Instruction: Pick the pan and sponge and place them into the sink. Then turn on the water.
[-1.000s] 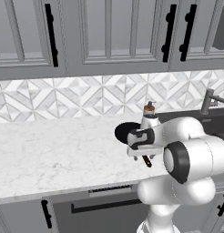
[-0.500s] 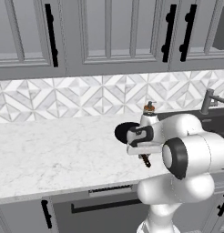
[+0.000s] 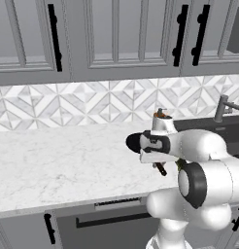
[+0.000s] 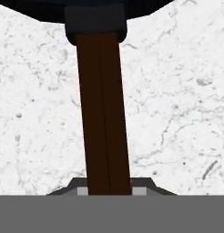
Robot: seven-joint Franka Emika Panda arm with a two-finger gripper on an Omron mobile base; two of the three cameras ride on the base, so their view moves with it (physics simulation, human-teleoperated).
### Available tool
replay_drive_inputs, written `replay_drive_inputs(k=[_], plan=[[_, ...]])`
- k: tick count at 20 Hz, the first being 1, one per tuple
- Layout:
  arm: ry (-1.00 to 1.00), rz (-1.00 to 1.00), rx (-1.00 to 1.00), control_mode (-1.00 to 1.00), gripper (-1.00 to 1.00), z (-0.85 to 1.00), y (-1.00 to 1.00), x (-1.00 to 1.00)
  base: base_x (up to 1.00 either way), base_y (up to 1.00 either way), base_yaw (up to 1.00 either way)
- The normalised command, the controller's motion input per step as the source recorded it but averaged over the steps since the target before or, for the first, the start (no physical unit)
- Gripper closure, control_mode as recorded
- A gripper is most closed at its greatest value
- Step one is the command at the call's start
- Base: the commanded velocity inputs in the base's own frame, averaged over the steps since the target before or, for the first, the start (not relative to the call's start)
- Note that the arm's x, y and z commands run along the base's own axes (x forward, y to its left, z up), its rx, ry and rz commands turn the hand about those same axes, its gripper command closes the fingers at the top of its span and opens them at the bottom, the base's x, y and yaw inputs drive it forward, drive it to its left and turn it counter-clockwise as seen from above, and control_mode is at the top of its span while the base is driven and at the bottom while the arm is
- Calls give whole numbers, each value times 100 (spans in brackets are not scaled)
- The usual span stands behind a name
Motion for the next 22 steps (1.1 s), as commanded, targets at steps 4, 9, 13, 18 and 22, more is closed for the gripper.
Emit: replay_drive_inputs(k=[4,9,13,18,22], plan=[[0,-8,0,-100,100,67,-20,-57,0,0,0],[0,-13,0,-100,100,69,-22,-53,0,0,0],[-3,-20,0,-100,100,59,-18,-24,0,0,0],[-14,-15,0,-100,100,63,0,-13,0,0,0],[-17,-15,-1,-100,100,56,0,-9,0,0,0]])
